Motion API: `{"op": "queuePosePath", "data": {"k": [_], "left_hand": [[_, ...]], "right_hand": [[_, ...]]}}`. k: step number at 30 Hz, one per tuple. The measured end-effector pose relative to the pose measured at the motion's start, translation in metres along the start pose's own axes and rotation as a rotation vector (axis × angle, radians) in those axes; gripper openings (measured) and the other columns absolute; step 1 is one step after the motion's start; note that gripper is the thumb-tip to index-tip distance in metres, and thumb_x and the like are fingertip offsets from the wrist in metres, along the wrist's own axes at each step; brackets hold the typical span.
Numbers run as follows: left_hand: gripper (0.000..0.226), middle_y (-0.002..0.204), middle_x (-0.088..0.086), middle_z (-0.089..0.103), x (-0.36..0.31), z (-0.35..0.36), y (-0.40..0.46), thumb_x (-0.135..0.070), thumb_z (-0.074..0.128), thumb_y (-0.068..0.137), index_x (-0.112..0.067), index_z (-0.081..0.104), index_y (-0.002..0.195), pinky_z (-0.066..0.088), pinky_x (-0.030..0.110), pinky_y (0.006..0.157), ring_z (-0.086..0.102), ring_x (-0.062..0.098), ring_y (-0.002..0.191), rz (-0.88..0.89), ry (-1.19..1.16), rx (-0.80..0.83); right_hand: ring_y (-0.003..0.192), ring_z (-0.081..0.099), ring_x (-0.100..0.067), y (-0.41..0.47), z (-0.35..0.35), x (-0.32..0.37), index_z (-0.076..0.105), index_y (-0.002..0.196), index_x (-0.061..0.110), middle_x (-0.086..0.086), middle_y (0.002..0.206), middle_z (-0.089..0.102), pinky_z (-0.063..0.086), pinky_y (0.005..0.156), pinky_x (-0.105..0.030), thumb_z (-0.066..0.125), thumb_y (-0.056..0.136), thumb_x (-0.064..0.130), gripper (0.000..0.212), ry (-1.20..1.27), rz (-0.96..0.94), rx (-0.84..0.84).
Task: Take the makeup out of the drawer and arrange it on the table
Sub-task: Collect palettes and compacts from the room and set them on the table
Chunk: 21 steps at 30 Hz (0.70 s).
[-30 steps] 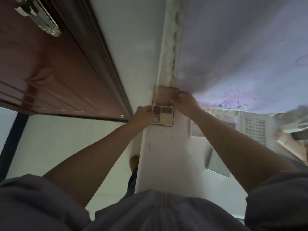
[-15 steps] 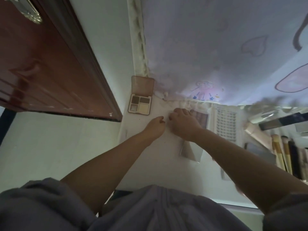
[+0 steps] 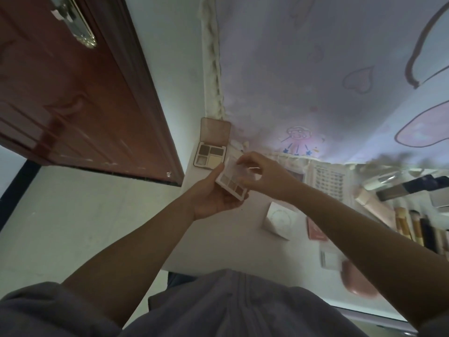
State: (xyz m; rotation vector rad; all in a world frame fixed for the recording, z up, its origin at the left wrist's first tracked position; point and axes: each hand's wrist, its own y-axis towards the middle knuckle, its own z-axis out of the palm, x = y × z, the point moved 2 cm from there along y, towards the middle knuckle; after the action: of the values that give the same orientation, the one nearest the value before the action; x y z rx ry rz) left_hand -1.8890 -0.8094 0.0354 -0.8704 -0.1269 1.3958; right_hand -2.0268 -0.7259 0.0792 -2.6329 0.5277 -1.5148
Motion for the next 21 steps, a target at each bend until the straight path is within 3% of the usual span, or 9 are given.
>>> {"op": "queuePosePath", "data": {"k": [3,5,7,9,12,15,18,21], "left_hand": [[0.054,0.108,0.019,0.064,-0.001,-0.003,-0.001,-0.052,0.055,0.08,-0.008,0.07,0.109,0.053,0.037,0.085,0.064,0.03,0.096,-0.039,0.005,0.035],[0.054,0.11,0.02,0.065,0.0,-0.003,0.001,-0.05,0.053,0.081,-0.008,0.069,0.11,0.054,0.037,0.085,0.065,0.03,0.096,-0.063,-0.025,0.034],[0.054,0.111,0.02,0.064,0.001,-0.003,0.007,-0.05,0.049,0.085,-0.008,0.066,0.115,0.054,0.037,0.083,0.065,0.03,0.095,-0.07,-0.068,0.008],[0.056,0.112,0.02,0.063,0.001,-0.002,0.015,-0.051,0.042,0.092,-0.008,0.059,0.124,0.055,0.037,0.081,0.064,0.031,0.093,-0.072,-0.122,-0.044],[0.052,0.116,0.019,0.06,-0.001,0.001,0.029,-0.046,0.038,0.096,-0.008,0.053,0.128,0.051,0.04,0.085,0.061,0.031,0.096,-0.075,-0.135,-0.16],[0.032,0.111,0.023,0.058,-0.003,0.004,0.044,-0.03,0.042,0.099,-0.004,0.053,0.114,0.046,0.045,0.091,0.058,0.035,0.097,-0.045,-0.252,-0.313],[0.016,0.108,0.025,0.056,-0.01,0.006,0.055,-0.011,0.042,0.097,0.0,0.051,0.105,0.044,0.045,0.098,0.057,0.036,0.095,-0.003,-0.352,-0.376],[0.018,0.098,0.023,0.056,-0.017,0.004,0.064,-0.001,0.036,0.096,0.0,0.047,0.111,0.043,0.044,0.101,0.056,0.033,0.09,0.089,-0.452,-0.431]], "right_hand": [[0.095,0.066,-0.009,0.007,-0.017,-0.005,0.063,0.1,0.027,0.007,0.101,0.07,0.052,0.085,-0.022,0.056,0.094,0.027,0.01,0.363,0.148,-0.015],[0.095,0.069,-0.02,0.012,-0.027,-0.017,0.065,0.102,0.015,-0.006,0.102,0.072,0.055,0.085,-0.028,0.049,0.097,0.032,0.024,0.632,0.265,-0.043],[0.095,0.069,-0.023,0.012,-0.028,-0.03,0.062,0.105,0.011,-0.011,0.105,0.071,0.056,0.083,-0.03,0.053,0.094,0.025,0.02,0.733,0.324,-0.041],[0.091,0.069,-0.021,0.012,-0.022,-0.045,0.062,0.103,0.012,-0.009,0.104,0.071,0.056,0.077,-0.029,0.058,0.091,0.014,0.013,0.686,0.36,-0.053],[0.077,0.068,-0.015,0.023,-0.018,-0.059,0.064,0.095,0.014,-0.002,0.093,0.071,0.053,0.063,-0.021,0.054,0.093,0.008,0.011,0.437,0.397,-0.206],[0.066,0.062,-0.012,0.049,-0.024,-0.066,0.064,0.093,0.012,-0.005,0.089,0.069,0.052,0.057,-0.018,0.052,0.092,0.005,0.014,0.26,0.412,-0.363],[0.074,0.059,-0.017,0.075,-0.025,-0.074,0.066,0.089,0.017,-0.005,0.089,0.068,0.05,0.072,-0.029,0.054,0.09,0.01,0.014,0.062,0.41,-0.409],[0.087,0.058,-0.02,0.091,-0.021,-0.079,0.07,0.093,0.014,-0.006,0.093,0.069,0.033,0.066,-0.02,0.054,0.089,0.017,0.017,-0.16,0.422,-0.423]]}}
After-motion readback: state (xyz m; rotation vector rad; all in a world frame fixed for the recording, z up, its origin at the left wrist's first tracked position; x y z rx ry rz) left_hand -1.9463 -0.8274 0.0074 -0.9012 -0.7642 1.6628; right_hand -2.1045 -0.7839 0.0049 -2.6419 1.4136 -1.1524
